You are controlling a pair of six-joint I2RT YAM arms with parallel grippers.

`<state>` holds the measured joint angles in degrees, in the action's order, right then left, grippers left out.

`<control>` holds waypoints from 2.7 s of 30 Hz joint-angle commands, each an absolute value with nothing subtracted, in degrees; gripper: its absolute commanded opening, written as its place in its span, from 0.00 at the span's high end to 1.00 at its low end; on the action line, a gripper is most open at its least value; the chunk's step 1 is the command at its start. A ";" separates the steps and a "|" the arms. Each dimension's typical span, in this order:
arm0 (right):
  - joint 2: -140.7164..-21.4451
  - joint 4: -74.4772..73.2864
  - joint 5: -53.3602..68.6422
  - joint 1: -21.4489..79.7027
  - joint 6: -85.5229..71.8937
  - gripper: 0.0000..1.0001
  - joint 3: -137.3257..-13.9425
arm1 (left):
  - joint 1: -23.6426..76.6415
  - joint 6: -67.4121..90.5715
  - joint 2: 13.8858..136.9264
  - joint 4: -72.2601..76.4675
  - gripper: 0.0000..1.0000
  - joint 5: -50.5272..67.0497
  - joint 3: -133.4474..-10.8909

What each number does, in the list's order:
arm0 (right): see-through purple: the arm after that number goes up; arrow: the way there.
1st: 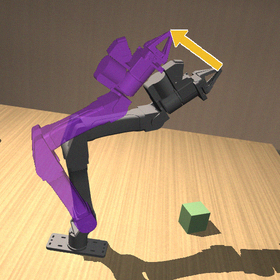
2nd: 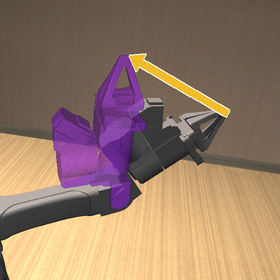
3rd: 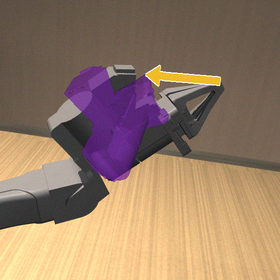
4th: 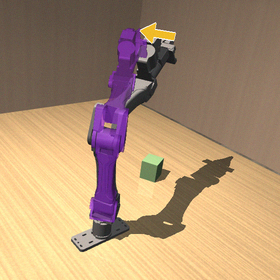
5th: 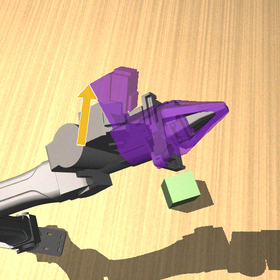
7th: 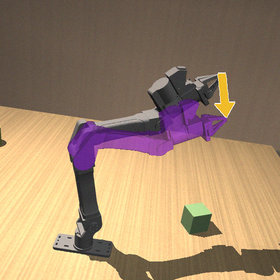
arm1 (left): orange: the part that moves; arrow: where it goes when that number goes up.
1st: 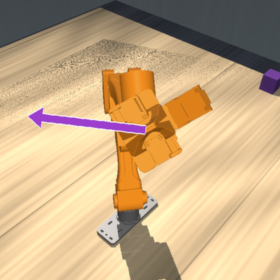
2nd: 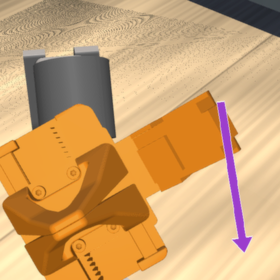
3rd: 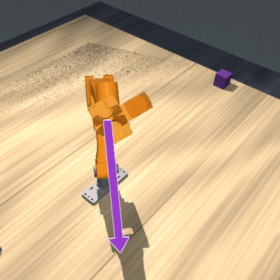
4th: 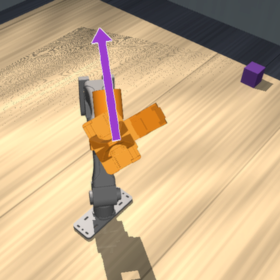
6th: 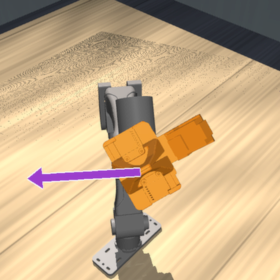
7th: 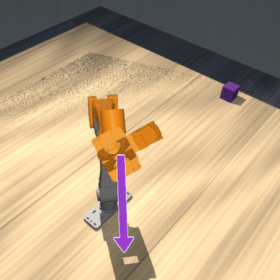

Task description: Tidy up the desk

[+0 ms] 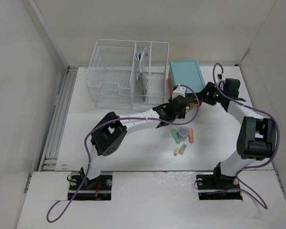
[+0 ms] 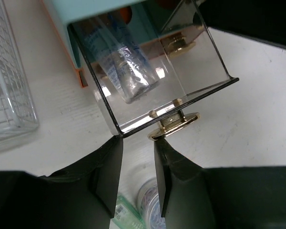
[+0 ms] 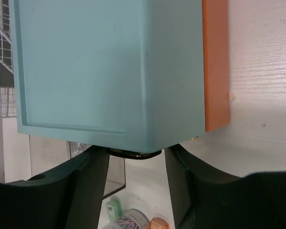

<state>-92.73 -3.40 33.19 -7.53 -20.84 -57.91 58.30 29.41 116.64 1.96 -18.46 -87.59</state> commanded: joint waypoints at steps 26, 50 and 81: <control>-77.52 -4.04 31.73 -7.47 -17.94 0.71 -44.04 | 51.86 29.79 121.29 3.60 0.70 -19.25 -96.42; -71.63 -23.99 37.70 -9.84 -6.42 0.41 -46.49 | 51.33 29.27 120.77 2.55 0.70 -18.72 -96.94; -61.87 -44.03 49.75 -9.84 16.60 0.62 -65.55 | 64.33 21.81 100.28 -1.57 0.23 -16.53 -77.01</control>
